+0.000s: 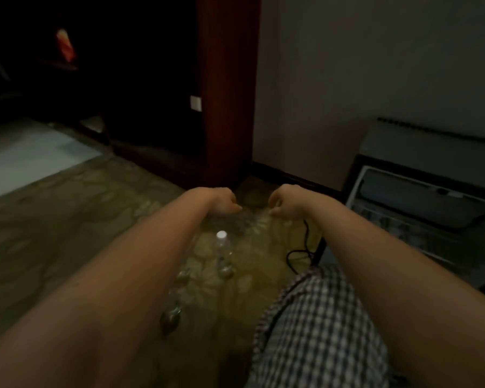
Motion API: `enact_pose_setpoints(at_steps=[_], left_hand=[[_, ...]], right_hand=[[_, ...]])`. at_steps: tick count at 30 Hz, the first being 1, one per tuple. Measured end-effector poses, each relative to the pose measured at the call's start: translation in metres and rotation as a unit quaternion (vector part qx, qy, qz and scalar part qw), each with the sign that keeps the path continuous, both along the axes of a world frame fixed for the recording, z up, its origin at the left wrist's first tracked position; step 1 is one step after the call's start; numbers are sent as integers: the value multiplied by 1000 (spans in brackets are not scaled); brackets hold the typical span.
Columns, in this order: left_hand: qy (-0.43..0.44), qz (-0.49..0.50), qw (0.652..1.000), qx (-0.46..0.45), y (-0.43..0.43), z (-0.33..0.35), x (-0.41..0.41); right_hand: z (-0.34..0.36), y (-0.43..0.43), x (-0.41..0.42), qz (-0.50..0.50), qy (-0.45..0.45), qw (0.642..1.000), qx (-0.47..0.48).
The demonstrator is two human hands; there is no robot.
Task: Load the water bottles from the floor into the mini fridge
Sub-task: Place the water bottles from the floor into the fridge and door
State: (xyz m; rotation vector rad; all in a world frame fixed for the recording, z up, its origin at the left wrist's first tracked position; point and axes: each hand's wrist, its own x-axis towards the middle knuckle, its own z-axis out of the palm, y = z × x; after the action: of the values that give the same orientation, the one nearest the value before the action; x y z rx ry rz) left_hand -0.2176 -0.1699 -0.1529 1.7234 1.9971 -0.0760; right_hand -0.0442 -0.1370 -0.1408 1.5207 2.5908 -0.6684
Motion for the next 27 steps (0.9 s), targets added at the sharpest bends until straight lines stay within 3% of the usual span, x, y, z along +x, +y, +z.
enact_pose_setpoints(at_steps=[8, 13, 20, 27], left_hand=[[-65, 114, 988, -81, -116, -78, -123], [-123, 174, 971, -114, -165, -131, -153], [-236, 264, 932, -75, -191, -206, -147], [-266, 295, 915, -74, -180, -256, -148]], right_hand=[[-67, -85, -126, 105, -14, 991, -76], [-118, -110, -164, 128, -5, 981, -148], [-204, -130, -194, 114, -15, 984, -135], [-246, -113, -220, 105, -14, 986, -130]])
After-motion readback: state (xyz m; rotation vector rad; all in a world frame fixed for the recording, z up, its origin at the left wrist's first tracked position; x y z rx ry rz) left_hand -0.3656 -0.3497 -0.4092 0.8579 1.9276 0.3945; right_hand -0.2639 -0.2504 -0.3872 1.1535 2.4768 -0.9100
